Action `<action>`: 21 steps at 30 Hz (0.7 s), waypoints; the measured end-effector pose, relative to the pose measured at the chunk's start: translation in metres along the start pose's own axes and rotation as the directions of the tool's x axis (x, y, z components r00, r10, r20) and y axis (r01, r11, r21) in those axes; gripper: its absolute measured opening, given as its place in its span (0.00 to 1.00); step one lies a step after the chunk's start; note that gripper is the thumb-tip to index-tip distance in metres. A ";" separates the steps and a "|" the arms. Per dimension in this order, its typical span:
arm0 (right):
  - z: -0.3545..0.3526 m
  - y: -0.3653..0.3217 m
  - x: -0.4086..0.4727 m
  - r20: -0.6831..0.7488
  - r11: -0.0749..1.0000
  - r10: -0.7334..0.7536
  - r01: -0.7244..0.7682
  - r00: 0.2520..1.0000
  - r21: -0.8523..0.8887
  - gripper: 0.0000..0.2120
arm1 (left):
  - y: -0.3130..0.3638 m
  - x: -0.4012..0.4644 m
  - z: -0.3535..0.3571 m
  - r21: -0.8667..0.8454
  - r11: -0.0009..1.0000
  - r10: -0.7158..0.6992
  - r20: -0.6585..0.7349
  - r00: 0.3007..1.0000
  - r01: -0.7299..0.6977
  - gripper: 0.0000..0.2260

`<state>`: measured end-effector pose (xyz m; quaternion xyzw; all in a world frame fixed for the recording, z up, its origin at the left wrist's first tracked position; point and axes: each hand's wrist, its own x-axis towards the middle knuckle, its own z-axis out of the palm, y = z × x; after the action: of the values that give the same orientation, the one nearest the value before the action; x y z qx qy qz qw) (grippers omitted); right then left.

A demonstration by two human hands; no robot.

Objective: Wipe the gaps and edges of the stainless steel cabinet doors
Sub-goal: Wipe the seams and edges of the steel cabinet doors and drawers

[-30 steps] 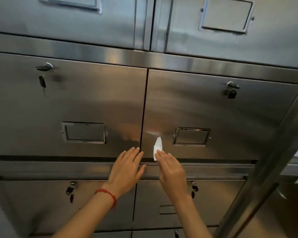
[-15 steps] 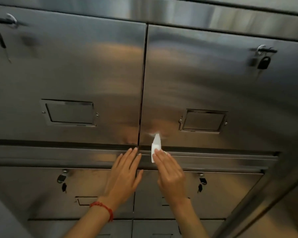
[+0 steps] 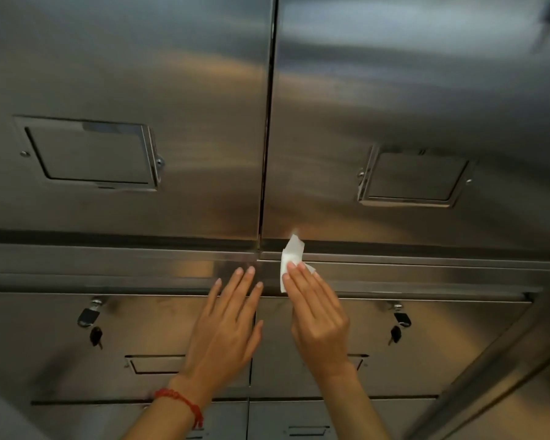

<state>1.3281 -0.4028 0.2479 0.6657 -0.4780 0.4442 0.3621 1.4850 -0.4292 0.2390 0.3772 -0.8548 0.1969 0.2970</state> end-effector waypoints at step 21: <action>0.041 0.010 -0.043 -0.098 0.993 -0.082 0.072 0.992 -0.097 0.09 | -0.017 -0.025 0.067 0.034 0.999 0.016 -0.112 0.994 -0.012 0.26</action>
<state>1.3227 -0.4294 0.1942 0.6426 -0.4530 0.4404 0.4334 1.4872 -0.4642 0.1743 0.3643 -0.8360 0.2343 0.3368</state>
